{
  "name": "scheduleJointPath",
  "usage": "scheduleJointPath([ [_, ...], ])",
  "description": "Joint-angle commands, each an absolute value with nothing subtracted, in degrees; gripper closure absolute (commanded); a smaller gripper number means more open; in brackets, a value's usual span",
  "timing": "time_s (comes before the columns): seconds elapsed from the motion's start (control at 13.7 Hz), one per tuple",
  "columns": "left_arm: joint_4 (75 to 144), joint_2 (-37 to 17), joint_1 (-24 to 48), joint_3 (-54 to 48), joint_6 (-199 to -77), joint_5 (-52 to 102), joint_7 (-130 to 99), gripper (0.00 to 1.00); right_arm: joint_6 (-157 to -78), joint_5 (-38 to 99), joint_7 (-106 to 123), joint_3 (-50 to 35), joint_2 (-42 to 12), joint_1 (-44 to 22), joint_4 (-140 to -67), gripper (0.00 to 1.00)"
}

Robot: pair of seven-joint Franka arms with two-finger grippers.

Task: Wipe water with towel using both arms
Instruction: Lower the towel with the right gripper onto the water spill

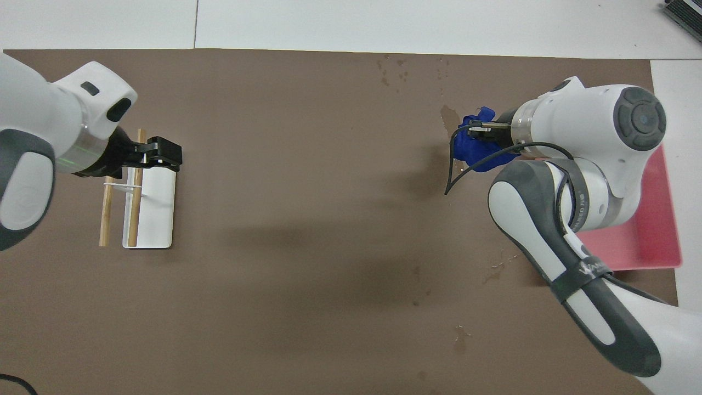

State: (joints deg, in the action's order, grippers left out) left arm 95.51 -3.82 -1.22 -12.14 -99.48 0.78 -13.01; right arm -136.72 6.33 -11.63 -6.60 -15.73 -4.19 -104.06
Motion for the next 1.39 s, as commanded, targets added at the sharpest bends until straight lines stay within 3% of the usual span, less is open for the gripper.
scheduleJointPath([
  [0.0,92.73,-3.26,-5.35,-12.48,-92.74,-0.61,-3.90,0.00,-141.83,0.99,-9.50,-7.12,-19.49,-3.52,-103.27,1.00],
  [0.29,94.30,0.00,-9.49,-12.48,-91.75,-0.53,-0.17,0.00,-149.13,-1.32,-8.00,-7.21,-26.35,-3.25,-99.77,1.00],
  [0.59,97.48,2.20,-0.62,-1.77,-92.99,0.09,0.35,0.00,-151.35,-1.49,-8.00,-7.21,-34.70,-4.04,-91.86,1.00],
  [1.17,92.20,2.02,-1.41,-2.90,-88.42,0.61,5.97,0.00,-151.79,-6.76,-7.29,-7.29,-39.90,-5.36,-82.36,1.00],
  [1.32,93.77,2.63,-1.41,-2.90,-89.12,0.70,5.89,0.00,-151.79,-9.31,-6.68,-7.29,-40.17,-5.36,-82.00,1.00],
])
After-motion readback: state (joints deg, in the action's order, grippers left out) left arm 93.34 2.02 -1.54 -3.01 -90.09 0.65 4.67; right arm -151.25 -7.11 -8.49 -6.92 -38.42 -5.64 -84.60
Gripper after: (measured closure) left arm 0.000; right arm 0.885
